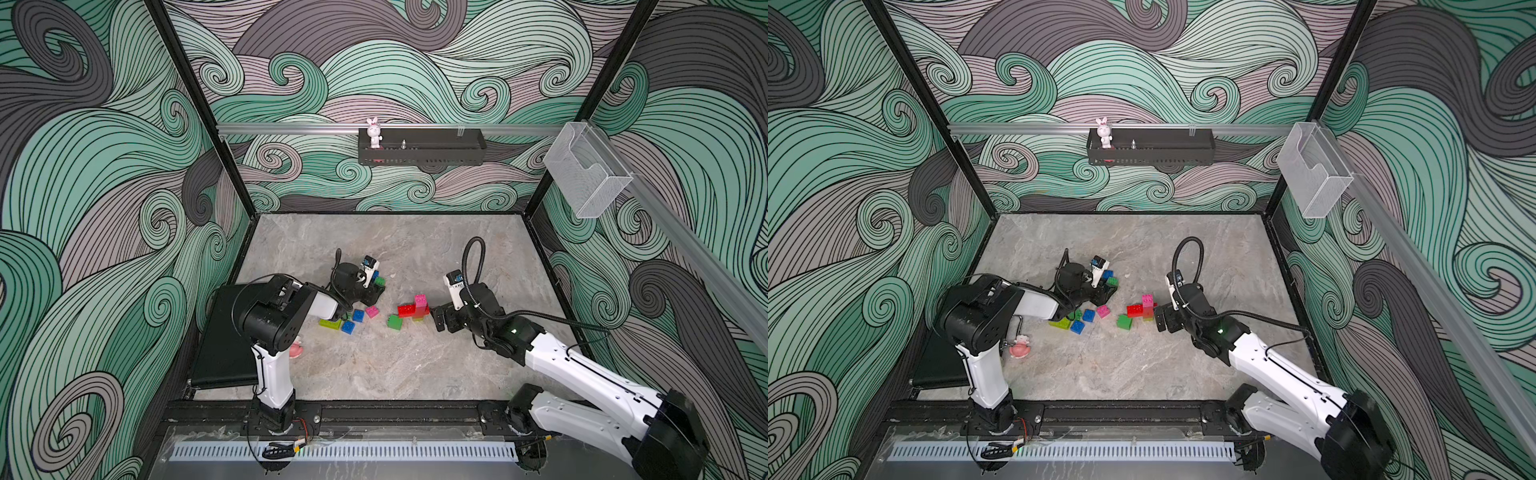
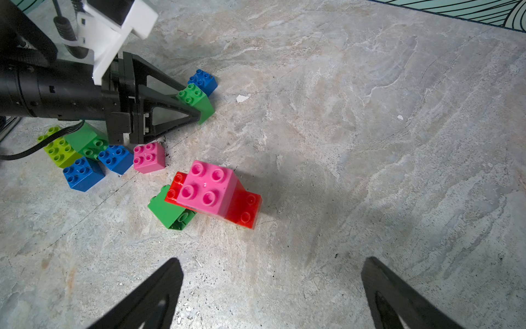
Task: Assemble the number 4 with lego
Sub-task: Pick up the lego brick from the center of the board.
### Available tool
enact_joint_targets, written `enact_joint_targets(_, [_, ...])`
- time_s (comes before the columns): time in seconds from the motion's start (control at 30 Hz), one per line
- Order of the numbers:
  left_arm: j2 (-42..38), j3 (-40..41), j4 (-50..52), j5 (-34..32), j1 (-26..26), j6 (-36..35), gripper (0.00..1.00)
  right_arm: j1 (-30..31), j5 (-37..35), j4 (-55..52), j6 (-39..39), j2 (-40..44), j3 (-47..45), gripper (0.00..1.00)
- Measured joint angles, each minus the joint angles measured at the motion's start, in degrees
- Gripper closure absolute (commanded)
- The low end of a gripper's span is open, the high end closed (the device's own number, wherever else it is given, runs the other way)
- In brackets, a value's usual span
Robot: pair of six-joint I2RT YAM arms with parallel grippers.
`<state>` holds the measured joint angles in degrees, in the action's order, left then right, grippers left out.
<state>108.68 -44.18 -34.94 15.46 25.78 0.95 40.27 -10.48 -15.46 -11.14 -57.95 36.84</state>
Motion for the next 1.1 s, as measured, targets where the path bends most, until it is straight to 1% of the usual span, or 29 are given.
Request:
enact_joint_targets(0.33, [1.9,-3.8,3.1,-1.3,1.3,0.3,0.44,0.0,0.0,0.3,0.1,0.0,0.0,0.01])
enact_joint_targets(0.53, [3.0,-3.8,3.3,-1.3,1.4,0.0,0.47,0.0,-0.1,0.3,0.7,0.2,0.0,0.01])
enact_joint_targets(0.7, [3.0,-3.8,3.2,-1.5,1.4,-0.1,0.52,0.0,-0.1,0.3,1.2,0.3,0.0,0.01])
enact_joint_targets(0.8, [3.0,-3.7,3.2,-1.6,1.4,-0.3,0.60,0.0,-0.1,0.3,1.3,0.3,0.0,0.01])
enact_joint_targets(0.9, [3.0,-3.7,3.2,-1.7,1.4,-0.4,0.71,0.0,0.2,0.9,1.3,0.3,-0.3,0.01])
enact_joint_targets(0.93, [3.0,-3.6,3.2,-1.7,1.4,-0.5,0.77,0.0,0.7,1.7,1.3,0.3,-0.9,0.01])
enact_joint_targets(1.1, [2.0,-1.9,2.4,-1.5,1.4,-0.9,0.98,0.0,8.5,5.8,1.7,0.3,-5.0,0.01])
